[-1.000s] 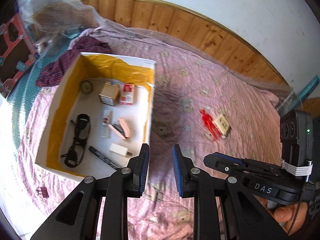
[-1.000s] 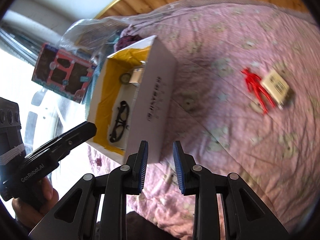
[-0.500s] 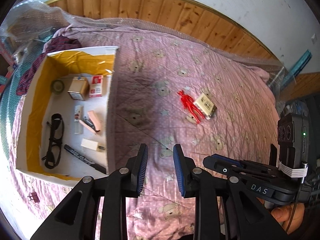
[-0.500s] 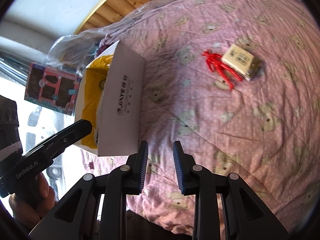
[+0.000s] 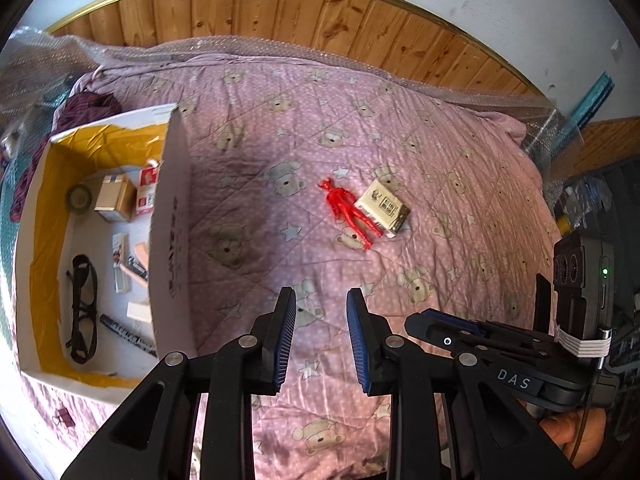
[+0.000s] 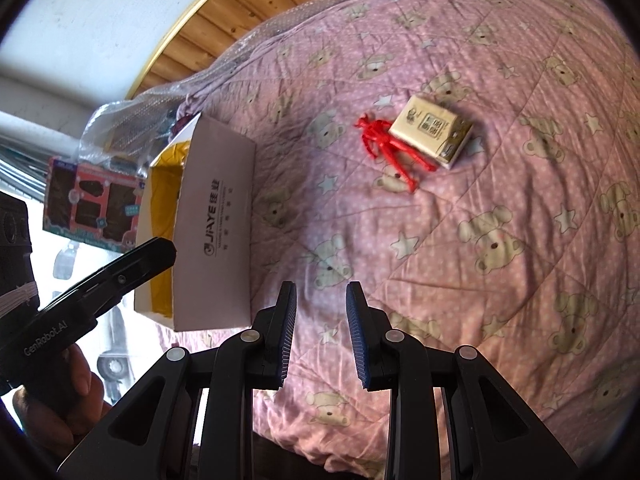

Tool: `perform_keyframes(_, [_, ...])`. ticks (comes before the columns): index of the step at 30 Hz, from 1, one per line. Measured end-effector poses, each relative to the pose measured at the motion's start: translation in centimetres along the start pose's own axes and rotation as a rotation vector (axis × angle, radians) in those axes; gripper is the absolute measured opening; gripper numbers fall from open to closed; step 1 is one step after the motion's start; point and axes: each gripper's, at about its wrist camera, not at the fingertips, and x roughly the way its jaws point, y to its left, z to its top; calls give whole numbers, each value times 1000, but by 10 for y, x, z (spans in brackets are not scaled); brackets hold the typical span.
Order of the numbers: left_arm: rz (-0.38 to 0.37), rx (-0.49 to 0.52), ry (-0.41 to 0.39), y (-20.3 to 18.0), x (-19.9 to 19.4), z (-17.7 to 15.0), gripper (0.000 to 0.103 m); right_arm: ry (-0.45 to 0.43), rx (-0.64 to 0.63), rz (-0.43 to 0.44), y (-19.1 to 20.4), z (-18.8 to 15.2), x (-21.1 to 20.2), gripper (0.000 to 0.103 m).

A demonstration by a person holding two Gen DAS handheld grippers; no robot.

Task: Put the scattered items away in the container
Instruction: 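Withdraw both tools from the box toward the red figurine and tissue pack, then lower both tools toward the red figurine and the tissue pack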

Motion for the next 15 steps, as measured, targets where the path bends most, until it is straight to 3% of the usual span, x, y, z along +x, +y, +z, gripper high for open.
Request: perform_keyframes(15, [9, 14, 30, -12, 27, 35, 28, 9, 33, -12, -25, 36, 11, 30])
